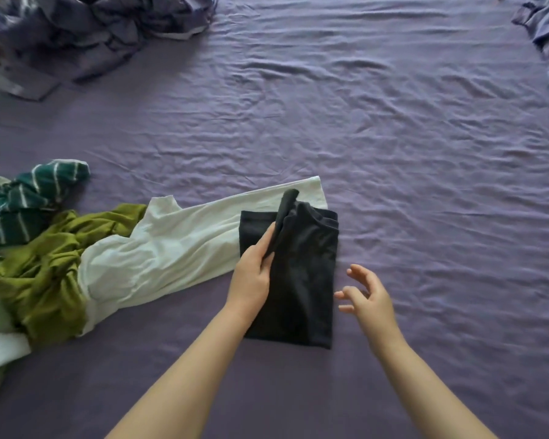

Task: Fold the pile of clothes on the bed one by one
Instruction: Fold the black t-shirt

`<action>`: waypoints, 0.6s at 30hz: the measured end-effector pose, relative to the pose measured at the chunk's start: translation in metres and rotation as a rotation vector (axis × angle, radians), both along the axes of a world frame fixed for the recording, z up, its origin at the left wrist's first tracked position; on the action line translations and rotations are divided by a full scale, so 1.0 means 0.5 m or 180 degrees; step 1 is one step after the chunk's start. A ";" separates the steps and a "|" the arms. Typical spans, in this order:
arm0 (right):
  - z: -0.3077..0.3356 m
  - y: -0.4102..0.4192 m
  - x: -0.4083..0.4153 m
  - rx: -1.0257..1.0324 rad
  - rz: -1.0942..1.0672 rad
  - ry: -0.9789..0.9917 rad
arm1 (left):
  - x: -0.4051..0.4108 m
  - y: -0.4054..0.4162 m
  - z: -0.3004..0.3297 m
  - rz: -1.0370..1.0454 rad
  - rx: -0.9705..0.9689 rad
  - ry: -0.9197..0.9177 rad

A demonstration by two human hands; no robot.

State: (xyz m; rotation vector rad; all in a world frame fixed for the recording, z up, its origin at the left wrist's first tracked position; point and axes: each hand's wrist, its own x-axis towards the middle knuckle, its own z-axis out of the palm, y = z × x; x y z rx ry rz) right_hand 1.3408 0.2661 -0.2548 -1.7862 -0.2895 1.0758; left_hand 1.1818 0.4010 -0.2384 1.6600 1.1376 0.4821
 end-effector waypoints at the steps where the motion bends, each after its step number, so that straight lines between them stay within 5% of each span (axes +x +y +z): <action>1: -0.008 -0.002 -0.006 -0.0136 0.0080 -0.0165 | -0.021 -0.002 -0.007 0.0023 -0.0012 0.0036; 6: -0.036 0.005 -0.035 -0.0811 0.0785 -0.0767 | -0.070 0.007 -0.054 0.0021 0.0046 0.1576; 8: -0.038 0.016 -0.046 -0.0897 0.0778 -0.0870 | -0.074 0.017 -0.066 0.0427 -0.0042 0.1744; 14: -0.045 0.058 -0.069 -0.1113 0.0645 -0.0854 | -0.054 0.035 -0.068 0.1280 -0.1779 0.0517; 18: -0.028 0.070 -0.065 -0.0929 0.0419 -0.0002 | -0.037 0.035 -0.048 0.1246 -0.2612 0.0083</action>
